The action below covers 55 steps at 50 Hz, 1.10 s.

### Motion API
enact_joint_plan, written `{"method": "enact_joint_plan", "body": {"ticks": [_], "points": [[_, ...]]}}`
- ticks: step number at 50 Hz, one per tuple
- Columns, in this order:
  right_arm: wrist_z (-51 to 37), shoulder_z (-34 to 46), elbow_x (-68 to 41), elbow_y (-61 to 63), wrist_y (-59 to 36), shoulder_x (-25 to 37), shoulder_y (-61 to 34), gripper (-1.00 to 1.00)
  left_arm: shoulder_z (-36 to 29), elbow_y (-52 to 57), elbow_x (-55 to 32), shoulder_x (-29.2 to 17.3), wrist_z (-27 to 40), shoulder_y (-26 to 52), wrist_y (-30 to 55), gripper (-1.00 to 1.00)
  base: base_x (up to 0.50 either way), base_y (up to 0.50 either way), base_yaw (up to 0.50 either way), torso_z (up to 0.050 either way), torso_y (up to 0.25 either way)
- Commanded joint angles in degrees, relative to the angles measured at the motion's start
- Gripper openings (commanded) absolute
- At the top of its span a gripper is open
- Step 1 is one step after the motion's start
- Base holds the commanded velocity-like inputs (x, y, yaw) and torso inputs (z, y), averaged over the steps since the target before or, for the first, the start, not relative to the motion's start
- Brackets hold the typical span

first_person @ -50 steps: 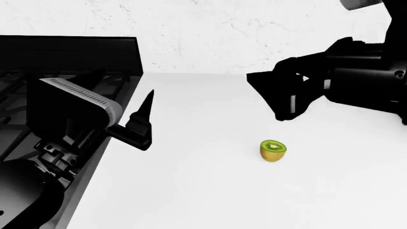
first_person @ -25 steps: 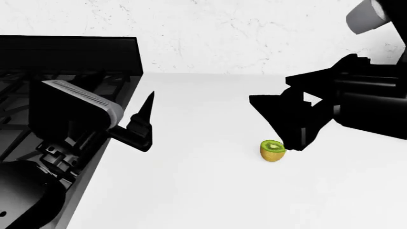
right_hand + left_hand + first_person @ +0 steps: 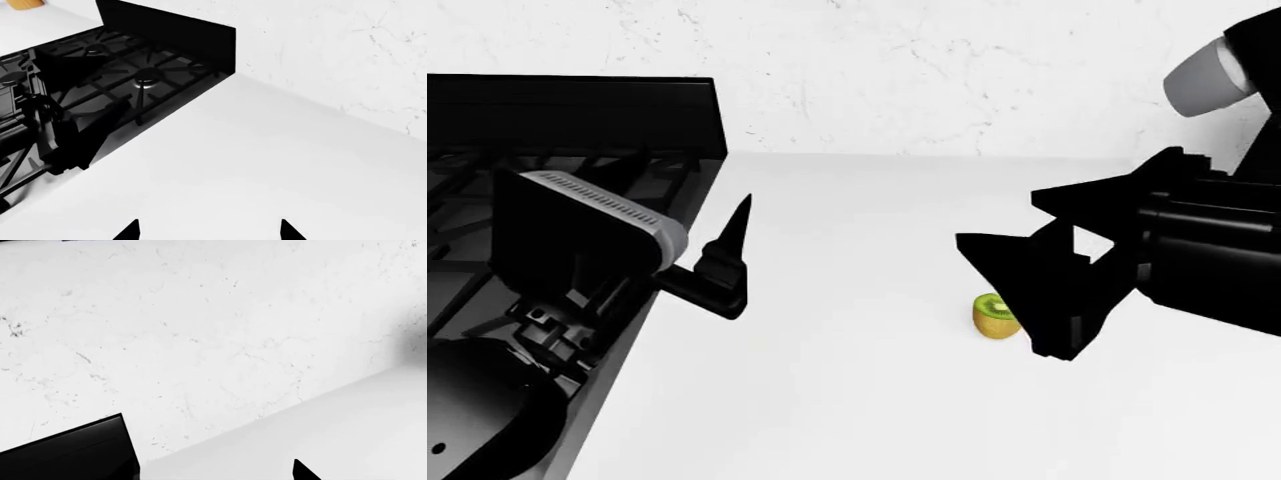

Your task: Pick the tomato, kiwi from the counter and place them in the cabinet. Then close the cabinet.

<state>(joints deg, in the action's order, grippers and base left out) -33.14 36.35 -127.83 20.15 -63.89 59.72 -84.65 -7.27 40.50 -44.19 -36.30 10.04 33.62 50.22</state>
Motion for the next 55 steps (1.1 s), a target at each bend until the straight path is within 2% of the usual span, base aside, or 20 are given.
{"method": "enact_joint_plan", "body": {"ticks": [1, 55], "points": [[1.1, -0.5, 1.7, 1.4, 1.5, 1.2, 3.7, 1.00, -0.2, -0.3, 0.2, -0.1, -0.1, -0.3, -0.5, 1.00, 0.00, 0.00, 0.00, 0.000, 0.000], [4.4, 0.6, 12.1, -0.1, 3.6, 2.1, 12.5, 1.00, -0.3, -0.6, -0.4, -0.6, 0.5, -0.6, -1.4, 1.00, 0.00, 0.00, 0.00, 0.000, 0.000]]}}
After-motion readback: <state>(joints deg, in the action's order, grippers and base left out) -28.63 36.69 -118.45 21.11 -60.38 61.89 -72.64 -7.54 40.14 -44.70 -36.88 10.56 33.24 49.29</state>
